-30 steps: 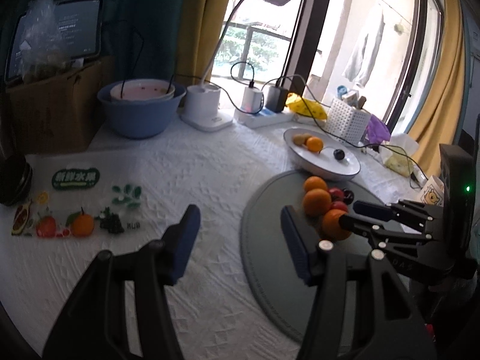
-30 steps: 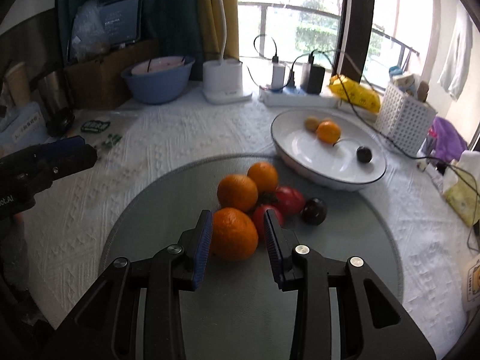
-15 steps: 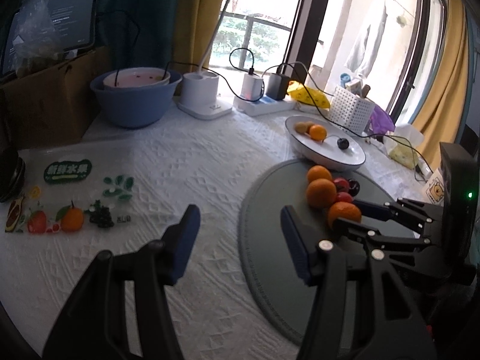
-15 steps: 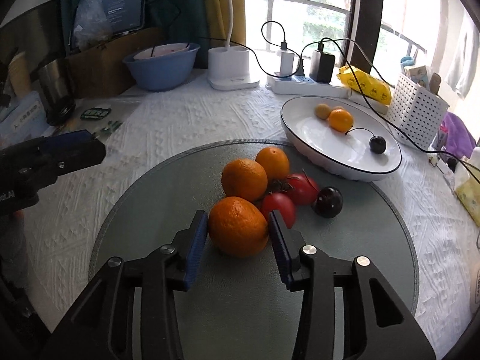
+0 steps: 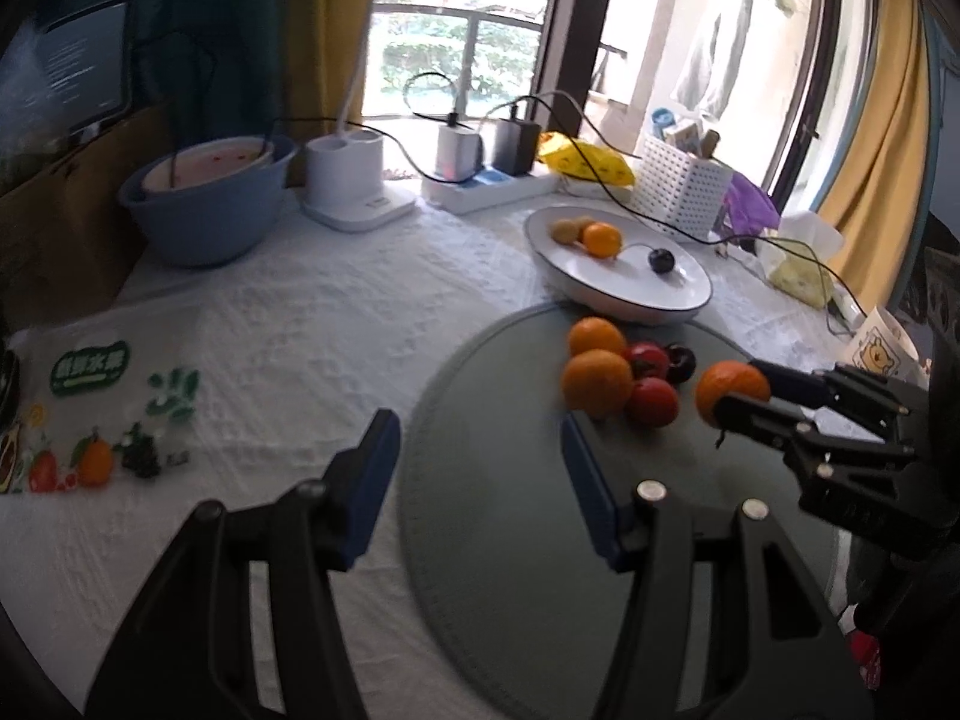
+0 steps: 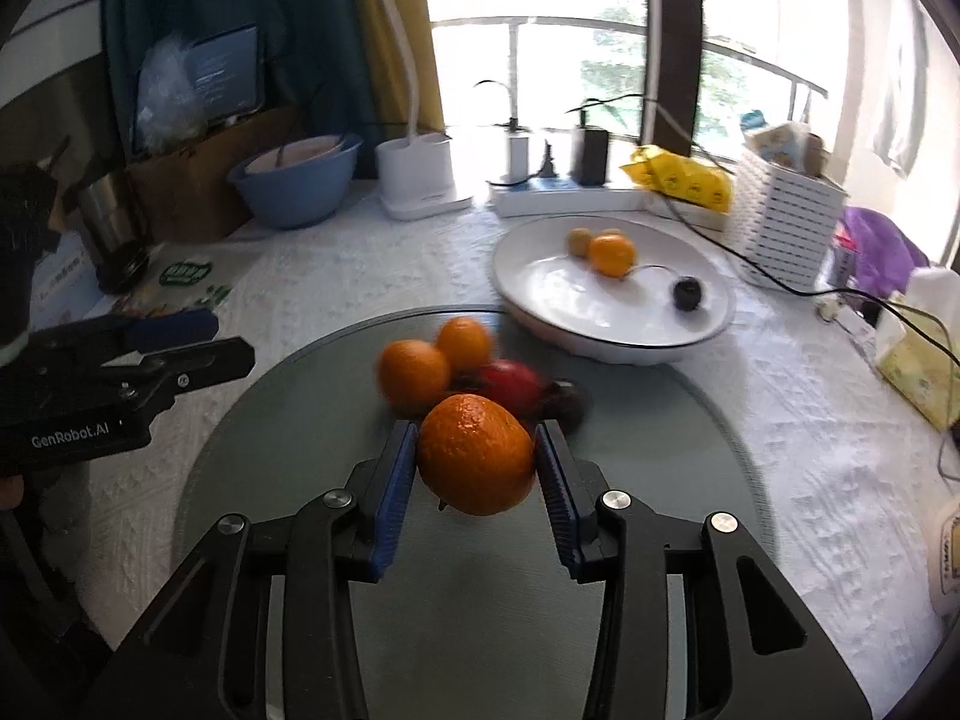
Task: Organize fruits
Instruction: 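Lift the orange with the right tool while the left tool grasps another large orange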
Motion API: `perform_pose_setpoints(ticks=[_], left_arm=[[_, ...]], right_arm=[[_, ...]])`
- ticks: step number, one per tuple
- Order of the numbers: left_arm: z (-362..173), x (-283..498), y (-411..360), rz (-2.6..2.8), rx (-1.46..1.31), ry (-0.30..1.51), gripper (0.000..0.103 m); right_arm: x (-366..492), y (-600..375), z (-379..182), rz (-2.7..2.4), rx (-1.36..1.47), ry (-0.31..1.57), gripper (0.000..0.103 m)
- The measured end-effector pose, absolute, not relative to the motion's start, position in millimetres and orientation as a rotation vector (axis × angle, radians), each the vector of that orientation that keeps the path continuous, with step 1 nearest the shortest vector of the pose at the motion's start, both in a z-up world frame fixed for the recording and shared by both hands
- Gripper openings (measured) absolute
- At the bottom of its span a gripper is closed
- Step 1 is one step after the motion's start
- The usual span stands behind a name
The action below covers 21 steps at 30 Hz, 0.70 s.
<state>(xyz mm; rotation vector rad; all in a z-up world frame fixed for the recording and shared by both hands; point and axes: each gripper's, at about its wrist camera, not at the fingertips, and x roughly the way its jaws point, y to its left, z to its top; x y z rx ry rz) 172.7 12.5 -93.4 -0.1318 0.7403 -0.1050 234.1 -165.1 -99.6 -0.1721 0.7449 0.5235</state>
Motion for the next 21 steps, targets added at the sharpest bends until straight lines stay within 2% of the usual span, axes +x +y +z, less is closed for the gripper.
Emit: perform_pose_setpoints(ticks=[21], left_arm=[[-113.8,236.6,-42.2,-0.185,-0.119,0.844,0.057]], right_arm=[[269.5,-236.5,-119.5,0.406,-0.093,0.793,0.043]])
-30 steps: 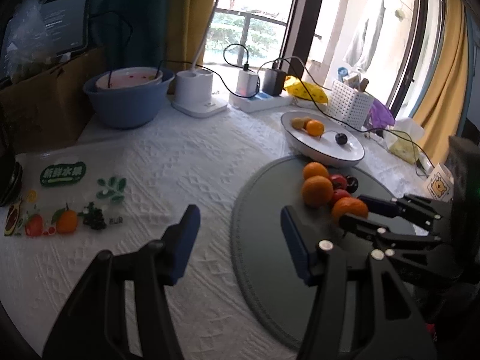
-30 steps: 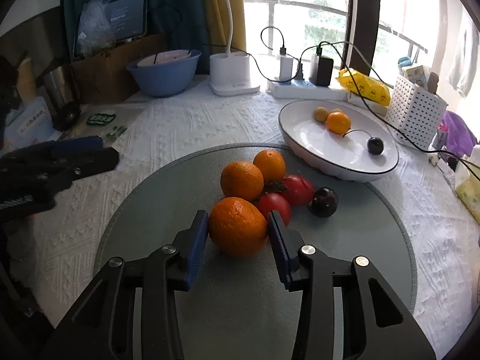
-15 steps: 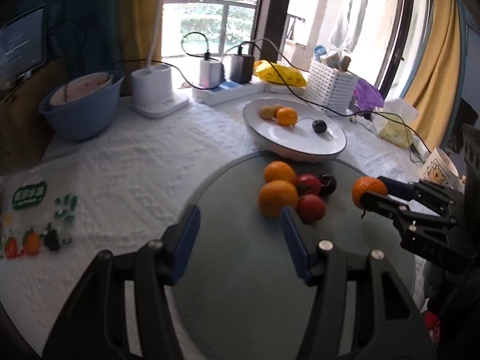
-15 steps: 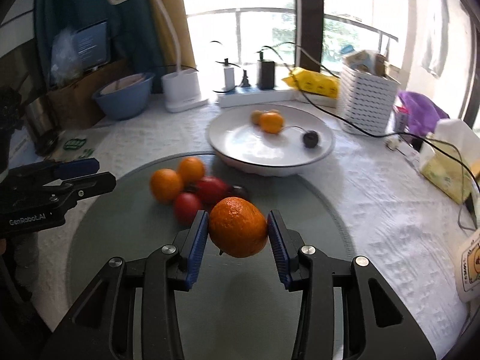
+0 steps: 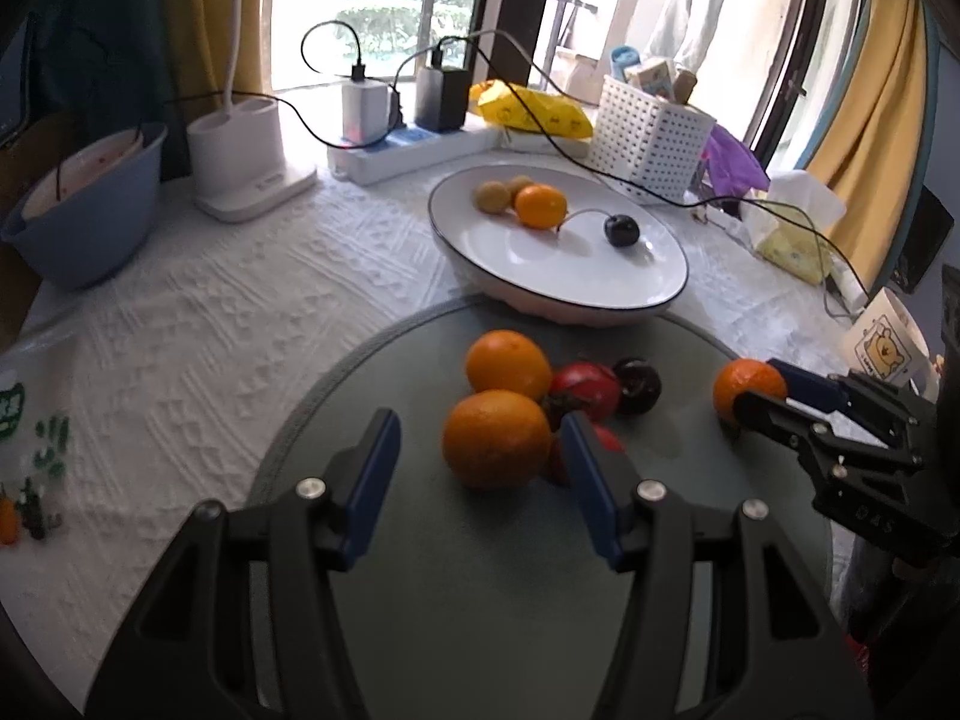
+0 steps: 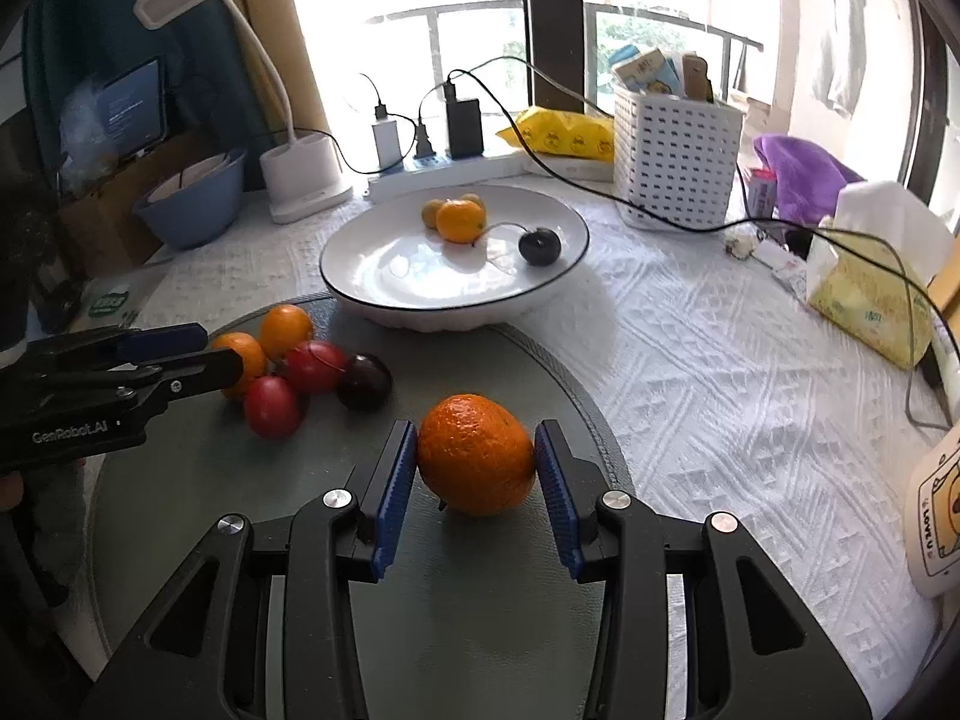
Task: Organize fruits
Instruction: 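Lift the orange with the right tool while the left tool grasps another large orange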
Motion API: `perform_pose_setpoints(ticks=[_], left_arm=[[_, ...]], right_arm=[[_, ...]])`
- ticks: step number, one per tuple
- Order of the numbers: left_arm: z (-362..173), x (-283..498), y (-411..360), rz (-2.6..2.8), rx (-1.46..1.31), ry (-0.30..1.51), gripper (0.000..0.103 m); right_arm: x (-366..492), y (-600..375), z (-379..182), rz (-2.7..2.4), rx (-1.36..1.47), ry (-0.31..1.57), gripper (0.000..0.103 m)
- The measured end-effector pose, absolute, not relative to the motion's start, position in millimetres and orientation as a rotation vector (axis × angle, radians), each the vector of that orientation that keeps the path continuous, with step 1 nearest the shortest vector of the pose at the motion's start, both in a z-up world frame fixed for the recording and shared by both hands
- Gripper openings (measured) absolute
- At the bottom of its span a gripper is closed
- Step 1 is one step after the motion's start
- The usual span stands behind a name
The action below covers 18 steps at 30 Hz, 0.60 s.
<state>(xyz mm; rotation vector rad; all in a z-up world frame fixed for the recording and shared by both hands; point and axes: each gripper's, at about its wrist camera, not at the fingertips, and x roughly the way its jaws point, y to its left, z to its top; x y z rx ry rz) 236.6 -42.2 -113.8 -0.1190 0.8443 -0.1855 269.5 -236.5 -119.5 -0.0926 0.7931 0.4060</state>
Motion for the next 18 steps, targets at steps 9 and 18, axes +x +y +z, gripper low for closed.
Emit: perform_pose_setpoints(ticks=[9,18], left_arm=[[-118.3,242.7,-42.4,-0.225,-0.167,0.848,0.04],[-109.4,229.8,-37.8,-0.234,-0.18,0.828,0.039]], right_arm=[[275.4,-240.5,-123.4,0.424,-0.061,0.815,0.044],[271.8,-237.2,-123.1,0.426,-0.084,0.804,0.044]])
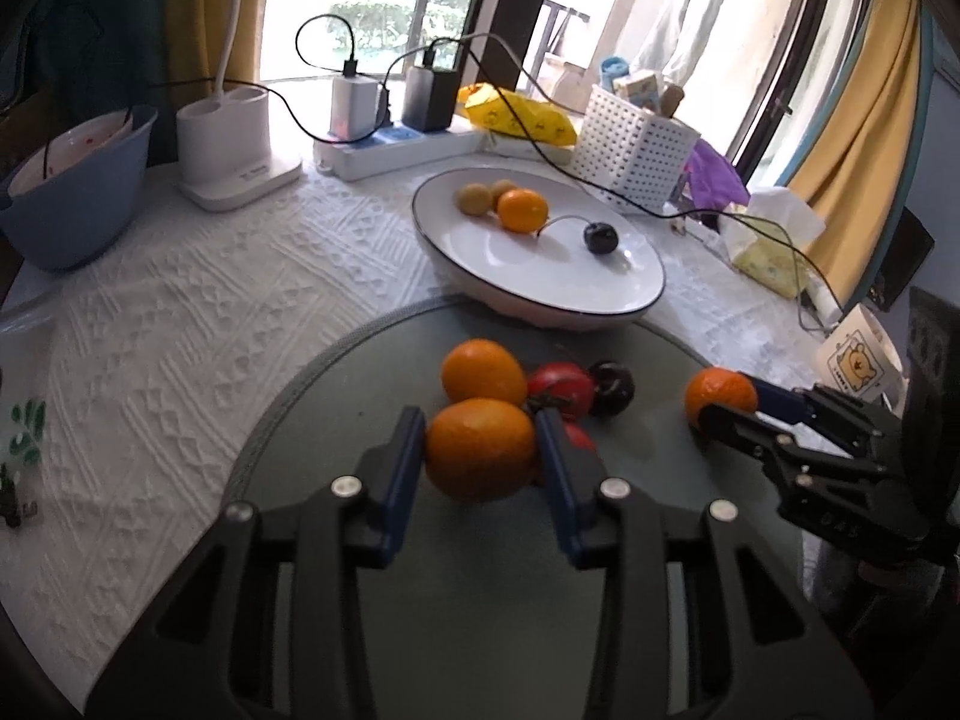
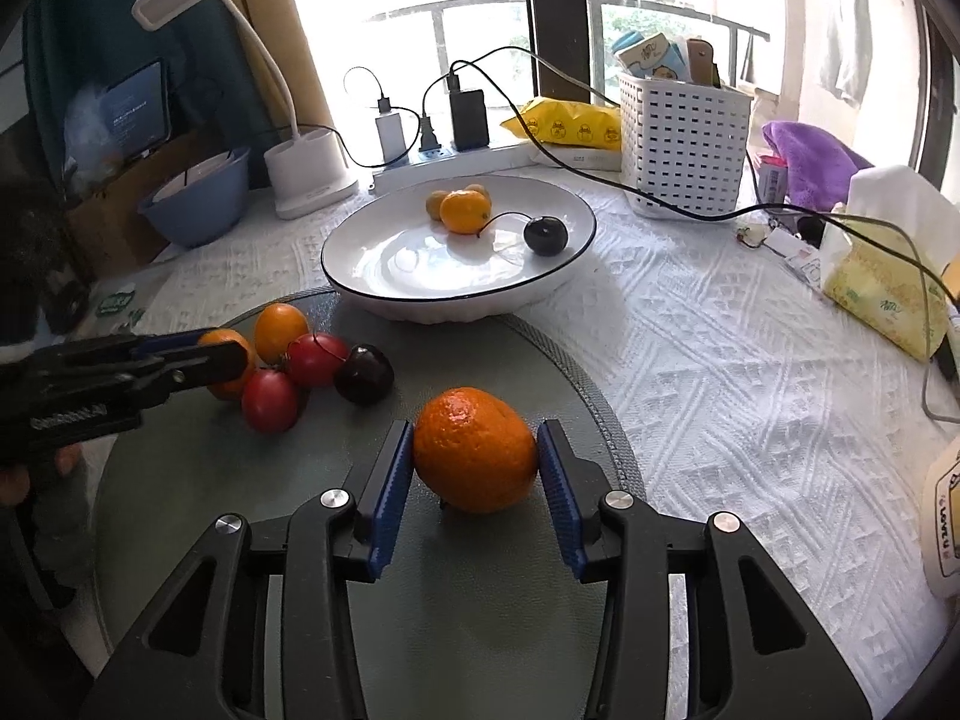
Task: Organize fruits
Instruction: 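Lift the orange with the right tool while the left tool grasps another large orange, then carry both oranges in both tools over the white plate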
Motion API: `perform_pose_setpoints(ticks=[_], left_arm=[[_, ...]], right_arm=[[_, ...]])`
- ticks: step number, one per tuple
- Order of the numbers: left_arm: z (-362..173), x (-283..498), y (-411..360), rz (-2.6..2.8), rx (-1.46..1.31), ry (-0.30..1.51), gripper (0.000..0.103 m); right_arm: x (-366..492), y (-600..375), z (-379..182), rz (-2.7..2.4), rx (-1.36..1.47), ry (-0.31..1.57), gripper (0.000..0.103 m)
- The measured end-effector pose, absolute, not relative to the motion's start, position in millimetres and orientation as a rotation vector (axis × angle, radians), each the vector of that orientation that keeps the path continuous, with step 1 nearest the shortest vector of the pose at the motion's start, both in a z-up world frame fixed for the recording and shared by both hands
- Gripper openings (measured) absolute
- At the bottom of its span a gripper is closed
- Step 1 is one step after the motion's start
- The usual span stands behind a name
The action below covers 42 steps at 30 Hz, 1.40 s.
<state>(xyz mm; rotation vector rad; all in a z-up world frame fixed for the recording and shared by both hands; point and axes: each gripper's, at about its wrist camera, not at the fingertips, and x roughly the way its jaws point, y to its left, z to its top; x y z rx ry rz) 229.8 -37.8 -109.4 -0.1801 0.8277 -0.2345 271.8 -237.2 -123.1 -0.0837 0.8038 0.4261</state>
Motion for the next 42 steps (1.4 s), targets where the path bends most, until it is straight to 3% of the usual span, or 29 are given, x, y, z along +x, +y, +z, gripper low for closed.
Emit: perform_pose_setpoints(ticks=[18,42], left_arm=[[-67.2,198.9,-23.0,-0.23,-0.126,0.716,0.039],[-6.8,233.8,-32.7,-0.271,-0.036,0.602,0.039]], right_arm=[[254.4,-218.5,-94.9,0.441,-0.119,0.742,0.044],[292.9,-221.2,-42.6,0.423,-0.131,0.639,0.044]])
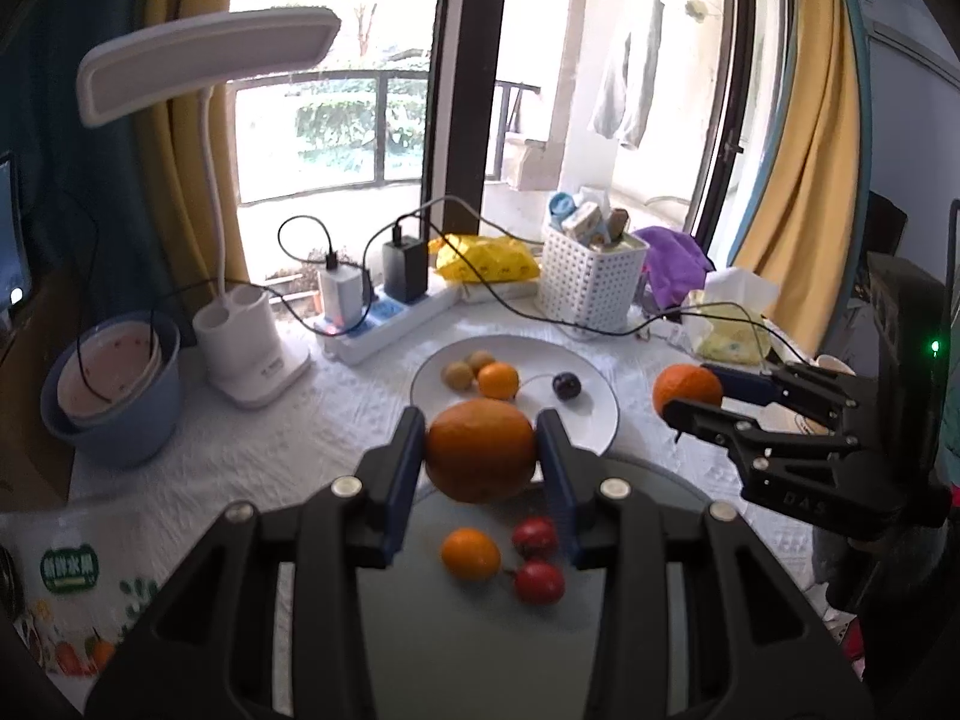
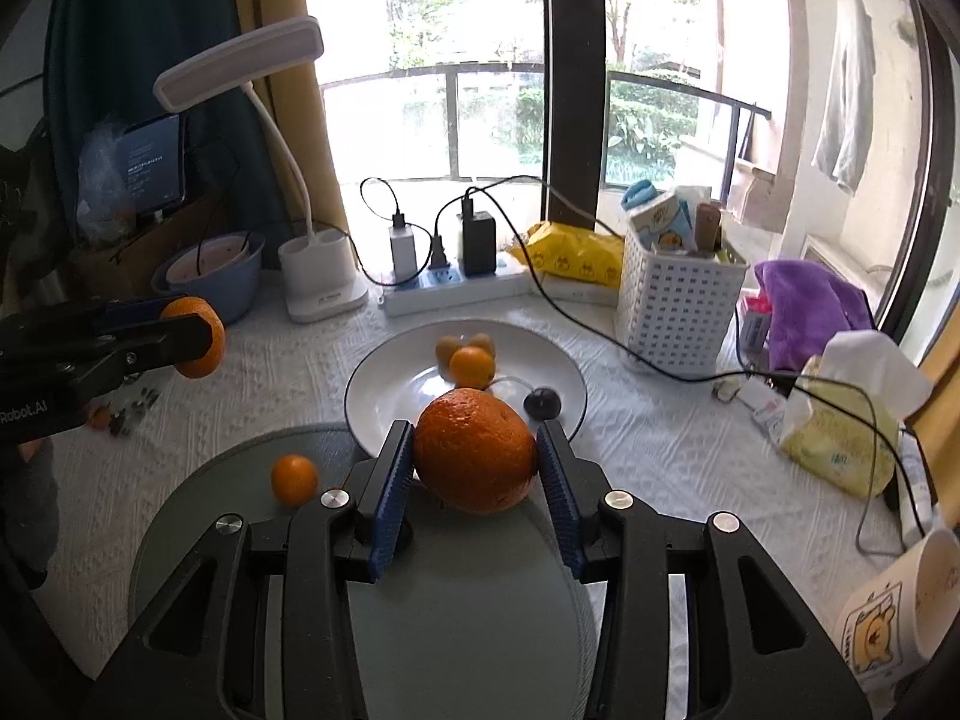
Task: Organize fruits
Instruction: 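Carry both oranges in both tools over the white plate, then open the left tool over the plate while the right tool releases its orange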
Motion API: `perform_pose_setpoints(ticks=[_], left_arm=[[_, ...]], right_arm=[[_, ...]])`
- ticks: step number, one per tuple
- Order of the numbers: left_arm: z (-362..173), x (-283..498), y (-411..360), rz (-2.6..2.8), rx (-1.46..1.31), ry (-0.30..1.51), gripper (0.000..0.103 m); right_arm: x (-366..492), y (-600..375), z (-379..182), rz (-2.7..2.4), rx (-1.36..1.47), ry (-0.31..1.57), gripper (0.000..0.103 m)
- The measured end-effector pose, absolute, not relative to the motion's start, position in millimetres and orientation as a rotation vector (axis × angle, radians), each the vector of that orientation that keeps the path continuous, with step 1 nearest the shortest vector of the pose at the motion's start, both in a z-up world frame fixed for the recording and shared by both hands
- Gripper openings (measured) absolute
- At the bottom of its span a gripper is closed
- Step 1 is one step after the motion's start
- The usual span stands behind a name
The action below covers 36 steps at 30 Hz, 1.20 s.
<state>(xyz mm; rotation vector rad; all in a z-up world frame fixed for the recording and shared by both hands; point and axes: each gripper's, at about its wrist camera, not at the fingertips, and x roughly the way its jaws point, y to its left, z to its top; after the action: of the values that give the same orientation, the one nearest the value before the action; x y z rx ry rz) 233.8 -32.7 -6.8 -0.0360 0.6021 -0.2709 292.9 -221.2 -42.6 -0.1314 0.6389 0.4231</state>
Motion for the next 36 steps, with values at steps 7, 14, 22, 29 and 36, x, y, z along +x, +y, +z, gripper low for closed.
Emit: perform_pose_setpoints(ticks=[7,14,22,29,36], left_arm=[[2.0,249.5,-36.9,-0.279,-0.018,0.581,0.039],[2.6,267.4,-42.4,-0.294,-0.013,0.578,0.039],[-11.6,293.9,-52.7,-0.303,-0.005,0.613,0.039],[-40.3,321.9,-56.3,-0.309,-0.006,0.686,0.039],[-69.1,346.1,-56.5,-0.312,-0.013,0.756,0.039]], right_arm=[[307.9,-224.4,-31.5,0.419,-0.138,0.616,0.044],[322.9,-227.5,-25.3,0.414,-0.145,0.604,0.044],[343.5,-231.2,-30.2,0.405,-0.141,0.613,0.044],[365.6,-229.2,-51.3,0.412,-0.132,0.662,0.044],[388.3,-216.5,-78.2,0.443,-0.125,0.725,0.044]])
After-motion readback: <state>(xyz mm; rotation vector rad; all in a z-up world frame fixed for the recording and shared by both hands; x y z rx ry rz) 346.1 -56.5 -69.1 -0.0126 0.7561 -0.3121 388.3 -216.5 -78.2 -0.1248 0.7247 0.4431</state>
